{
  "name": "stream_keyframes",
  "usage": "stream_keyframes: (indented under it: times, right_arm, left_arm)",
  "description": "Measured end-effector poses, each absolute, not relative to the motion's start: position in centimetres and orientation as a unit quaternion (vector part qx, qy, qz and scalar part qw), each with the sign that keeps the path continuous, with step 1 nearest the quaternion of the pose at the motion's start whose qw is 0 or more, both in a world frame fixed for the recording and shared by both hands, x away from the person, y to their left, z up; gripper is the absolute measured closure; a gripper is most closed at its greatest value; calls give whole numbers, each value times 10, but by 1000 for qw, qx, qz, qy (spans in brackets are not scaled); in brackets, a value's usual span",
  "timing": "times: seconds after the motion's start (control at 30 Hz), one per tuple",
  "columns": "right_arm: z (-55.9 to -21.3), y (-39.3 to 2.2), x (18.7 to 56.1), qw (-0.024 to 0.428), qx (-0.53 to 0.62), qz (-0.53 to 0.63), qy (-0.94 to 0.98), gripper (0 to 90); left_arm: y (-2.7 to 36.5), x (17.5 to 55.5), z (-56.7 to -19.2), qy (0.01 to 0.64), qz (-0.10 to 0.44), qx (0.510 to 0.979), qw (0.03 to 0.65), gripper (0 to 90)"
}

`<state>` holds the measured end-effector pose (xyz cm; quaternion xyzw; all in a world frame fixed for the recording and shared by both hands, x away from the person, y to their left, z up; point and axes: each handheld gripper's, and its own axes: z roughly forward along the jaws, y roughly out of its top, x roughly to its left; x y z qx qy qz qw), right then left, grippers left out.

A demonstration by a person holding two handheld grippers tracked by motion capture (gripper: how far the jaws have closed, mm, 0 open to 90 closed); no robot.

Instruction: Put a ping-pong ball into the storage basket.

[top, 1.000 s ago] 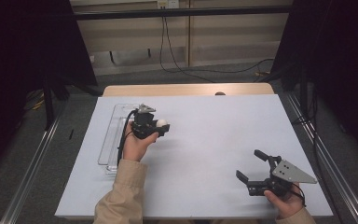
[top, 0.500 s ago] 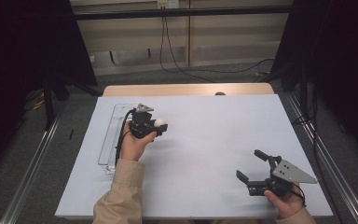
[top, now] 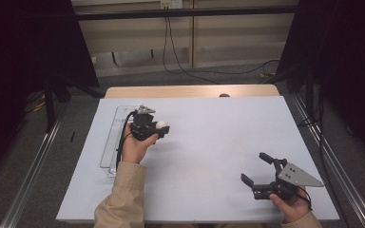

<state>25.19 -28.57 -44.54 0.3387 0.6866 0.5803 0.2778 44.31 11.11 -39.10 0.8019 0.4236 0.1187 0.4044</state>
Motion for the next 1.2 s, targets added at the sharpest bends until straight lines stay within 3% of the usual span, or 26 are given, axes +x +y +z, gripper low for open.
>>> stream_keyframes:
  times: [1.2]
  right_arm:
    - [-445, -286, 252, 277, 341, 582, 684, 33]
  left_arm:
    - [126, 443, -383, 434, 131, 795, 404, 511]
